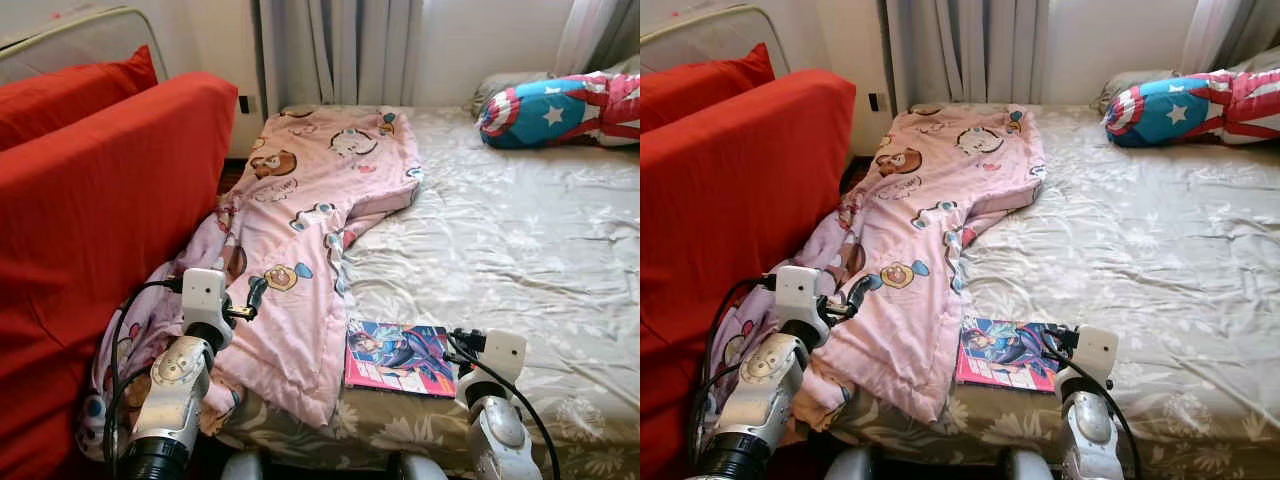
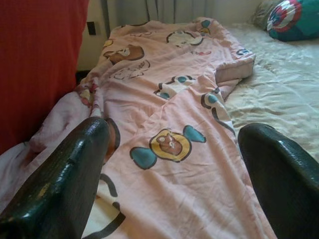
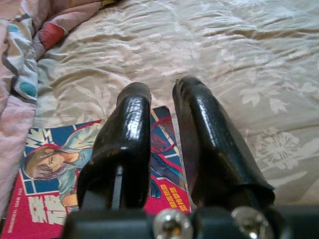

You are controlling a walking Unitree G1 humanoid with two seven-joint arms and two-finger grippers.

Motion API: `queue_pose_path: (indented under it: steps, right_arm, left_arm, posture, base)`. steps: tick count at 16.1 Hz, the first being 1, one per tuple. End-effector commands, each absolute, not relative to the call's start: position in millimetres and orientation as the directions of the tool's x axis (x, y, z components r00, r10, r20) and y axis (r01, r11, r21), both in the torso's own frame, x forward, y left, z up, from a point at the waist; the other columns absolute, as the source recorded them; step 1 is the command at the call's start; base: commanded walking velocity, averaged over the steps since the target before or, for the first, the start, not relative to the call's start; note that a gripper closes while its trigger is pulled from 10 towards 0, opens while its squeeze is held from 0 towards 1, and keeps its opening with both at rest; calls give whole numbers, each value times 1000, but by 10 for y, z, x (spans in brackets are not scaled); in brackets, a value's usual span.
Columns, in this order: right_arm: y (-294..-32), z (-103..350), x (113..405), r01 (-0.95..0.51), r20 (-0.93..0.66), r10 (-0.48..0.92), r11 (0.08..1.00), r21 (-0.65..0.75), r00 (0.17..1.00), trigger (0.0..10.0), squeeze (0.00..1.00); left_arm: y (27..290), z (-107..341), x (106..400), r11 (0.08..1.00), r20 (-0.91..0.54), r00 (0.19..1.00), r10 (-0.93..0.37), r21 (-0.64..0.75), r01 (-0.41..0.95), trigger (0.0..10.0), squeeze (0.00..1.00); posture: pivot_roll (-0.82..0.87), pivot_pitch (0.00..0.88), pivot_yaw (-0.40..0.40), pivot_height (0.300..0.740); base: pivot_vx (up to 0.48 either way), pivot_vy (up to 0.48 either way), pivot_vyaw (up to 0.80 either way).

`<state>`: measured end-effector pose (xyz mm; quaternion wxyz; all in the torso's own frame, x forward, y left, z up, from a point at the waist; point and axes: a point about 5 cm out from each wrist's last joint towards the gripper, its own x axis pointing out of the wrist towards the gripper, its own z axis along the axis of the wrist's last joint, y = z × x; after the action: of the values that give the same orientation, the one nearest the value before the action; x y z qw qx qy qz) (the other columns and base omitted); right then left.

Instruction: Clean up the room

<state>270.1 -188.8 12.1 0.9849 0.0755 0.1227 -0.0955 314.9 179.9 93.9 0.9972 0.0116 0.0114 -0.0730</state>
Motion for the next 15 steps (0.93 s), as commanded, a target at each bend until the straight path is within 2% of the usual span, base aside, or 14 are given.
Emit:
queue_pose_path:
  steps: [1,5,10,12,15]
  right_arm:
    - [-1853,64,2697,205,-280,-161,969,135,946,10000,0]
    - [-1816,19,2692,204,-297,-156,969,137,942,10000,0]
    - [-1840,95,2699,163,-237,-137,982,96,962,10000,0]
    - [-1874,33,2624,183,-257,-156,979,88,954,10000,0]
    - [-1838,11,2594,188,-252,-156,976,106,955,10000,0]
  left_arm:
    - [1811,908,3151,988,-39,988,-148,41,150,10000,0]
    - [1757,857,3074,986,-47,985,-166,24,167,10000,0]
    - [1792,635,2812,989,-97,984,-148,12,150,10000,0]
    - [1838,652,2777,989,-95,985,-141,17,144,10000,0]
    - [1879,724,2769,985,-81,984,-156,60,161,10000,0]
  posture:
    - [6,44,24,602]
    - [21,78,34,602]
    - [0,88,34,602]
    - [5,90,32,582]
    - [25,108,33,582]
  base:
    - [0,0,0]
    - [0,0,0]
    - [0,0,0]
    - [0,0,0]
    - [0,0,0]
